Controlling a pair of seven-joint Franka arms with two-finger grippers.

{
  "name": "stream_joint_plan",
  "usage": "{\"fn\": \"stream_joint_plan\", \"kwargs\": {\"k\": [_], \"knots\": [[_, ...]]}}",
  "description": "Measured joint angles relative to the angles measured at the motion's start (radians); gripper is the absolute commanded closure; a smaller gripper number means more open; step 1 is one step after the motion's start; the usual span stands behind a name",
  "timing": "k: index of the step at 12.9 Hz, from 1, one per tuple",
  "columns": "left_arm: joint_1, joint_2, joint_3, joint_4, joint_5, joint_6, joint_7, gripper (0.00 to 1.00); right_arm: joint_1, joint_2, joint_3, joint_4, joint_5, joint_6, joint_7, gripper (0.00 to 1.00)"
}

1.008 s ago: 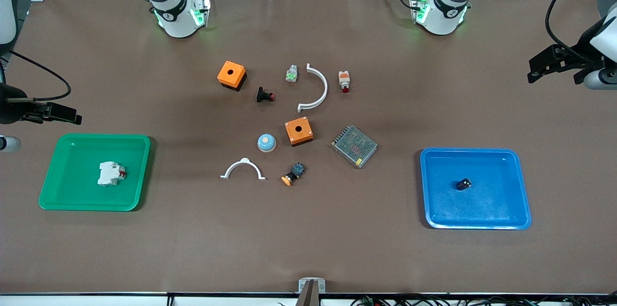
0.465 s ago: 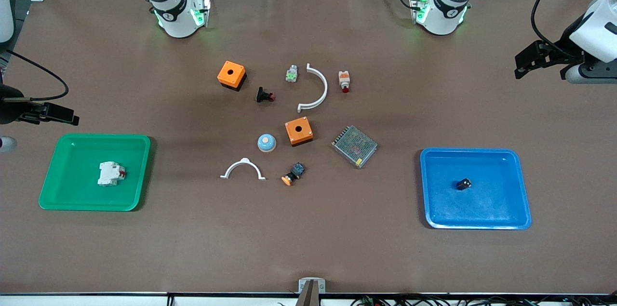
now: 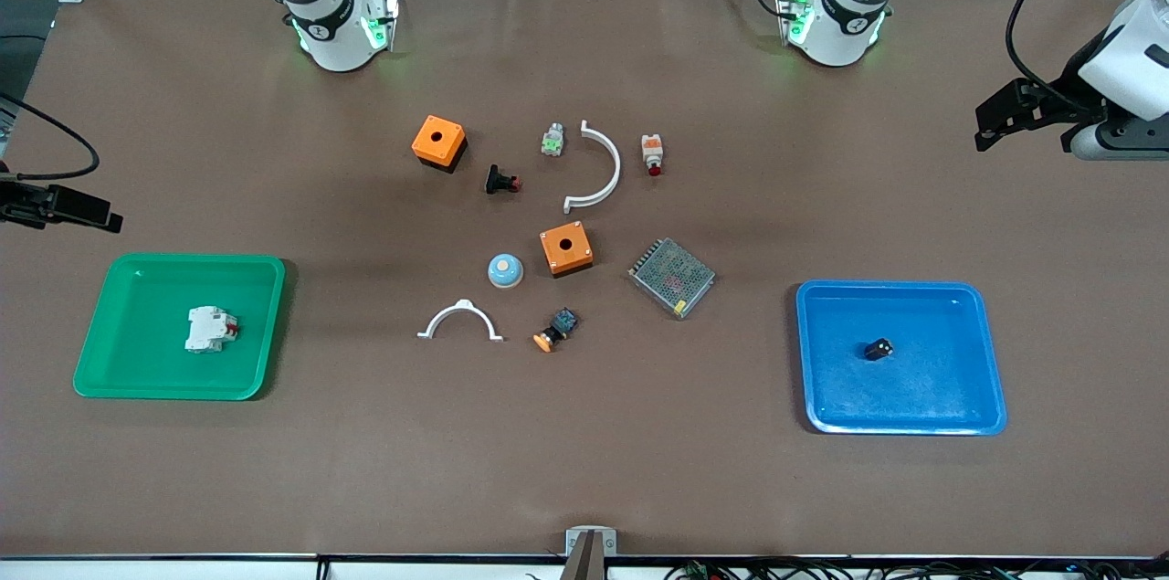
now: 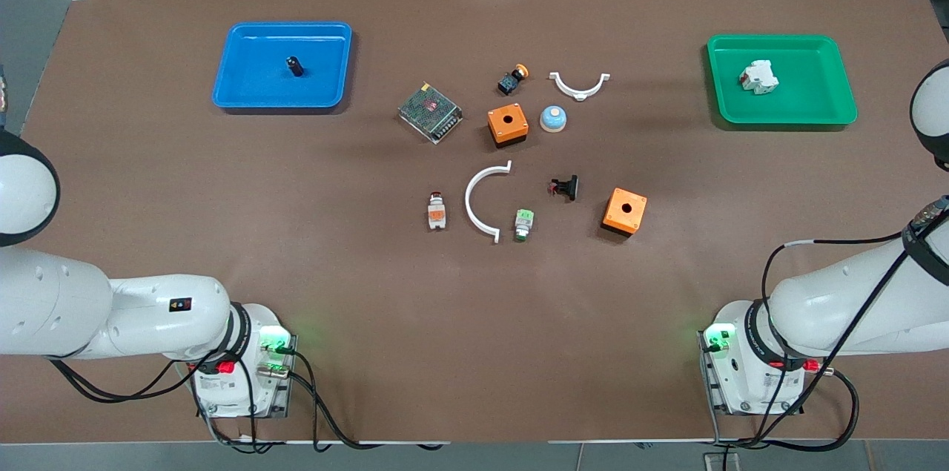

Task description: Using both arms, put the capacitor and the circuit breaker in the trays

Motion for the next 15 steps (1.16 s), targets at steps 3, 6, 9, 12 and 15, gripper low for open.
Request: {"fn": "stream_joint_plan", "kwargs": {"k": [3,6,9,12,15], "knots": [[0.003,0.005,0.003,-0.001,0.000,0.003,0.000,0.00,0.002,-0.057,0.005,-0.008,0.000,-0.032,0.000,0.00],[0.005,0.009,0.007,0.000,0.000,0.009,0.002,0.00,0.016,-0.160,0.014,-0.125,-0.001,0.027,0.000,0.00],[0.007,0.010,0.008,0.002,0.000,0.011,0.002,0.00,0.017,-0.251,0.014,-0.264,-0.013,0.094,0.000,0.00],[0.007,0.010,0.008,0.005,0.000,0.012,0.002,0.00,0.016,-0.271,0.010,-0.291,-0.016,0.100,0.000,0.00],[0.007,0.010,0.008,0.005,0.000,0.012,0.002,0.00,0.016,-0.271,0.007,-0.296,-0.035,0.103,0.000,0.00]]}}
